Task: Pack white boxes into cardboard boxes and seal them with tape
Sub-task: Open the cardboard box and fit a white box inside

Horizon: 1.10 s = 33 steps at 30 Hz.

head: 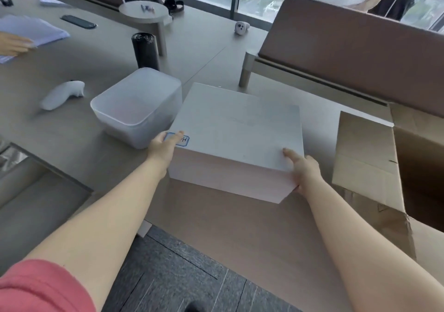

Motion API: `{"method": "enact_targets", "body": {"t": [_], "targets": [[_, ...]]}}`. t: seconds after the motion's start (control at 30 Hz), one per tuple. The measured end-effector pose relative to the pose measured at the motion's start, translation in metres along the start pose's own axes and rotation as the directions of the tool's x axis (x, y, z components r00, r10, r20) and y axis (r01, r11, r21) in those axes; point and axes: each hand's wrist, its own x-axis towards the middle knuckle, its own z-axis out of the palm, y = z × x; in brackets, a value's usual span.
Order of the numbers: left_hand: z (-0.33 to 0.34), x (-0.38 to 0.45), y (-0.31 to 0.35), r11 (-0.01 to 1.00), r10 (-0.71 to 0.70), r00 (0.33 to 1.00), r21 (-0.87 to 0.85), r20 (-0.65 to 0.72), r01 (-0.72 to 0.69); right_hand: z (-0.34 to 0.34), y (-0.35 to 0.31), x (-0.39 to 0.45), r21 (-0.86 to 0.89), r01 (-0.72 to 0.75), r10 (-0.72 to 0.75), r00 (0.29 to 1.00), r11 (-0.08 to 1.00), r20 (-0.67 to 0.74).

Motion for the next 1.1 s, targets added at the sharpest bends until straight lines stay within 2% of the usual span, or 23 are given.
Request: {"method": "enact_targets", "body": {"t": [0.07, 0.2, 0.5, 0.6, 0.8, 1.1], "targets": [[-0.001, 0.001, -0.002, 0.997, -0.039, 0.999, -0.062, 0.010, 0.039, 0.002, 0.002, -0.002, 0.092, 0.003, -0.004, 1.000, 0.996, 0.005], [0.001, -0.001, -0.002, 0.993, -0.017, 1.000, -0.116, -0.009, 0.015, 0.001, 0.006, -0.006, 0.208, 0.041, -0.045, 0.999, 0.977, 0.015], [-0.012, -0.015, 0.018, 0.969, 0.021, 1.000, -0.244, -0.005, -0.021, 0.004, -0.003, -0.028, 0.300, 0.179, -0.178, 0.984, 0.937, -0.032], [-0.014, -0.023, 0.034, 0.949, 0.068, 0.997, -0.305, -0.048, -0.079, 0.002, -0.019, -0.041, 0.331, 0.251, -0.254, 0.967, 0.910, -0.037], [-0.022, -0.039, 0.062, 0.915, 0.135, 0.988, -0.372, -0.076, -0.153, -0.008, -0.054, -0.074, 0.444, 0.300, -0.338, 0.941, 0.844, 0.007], [0.009, -0.079, 0.107, 0.841, 0.236, 0.969, -0.484, -0.074, -0.242, -0.060, -0.084, -0.094, 0.461, 0.424, -0.390, 0.904, 0.779, -0.172]]}}
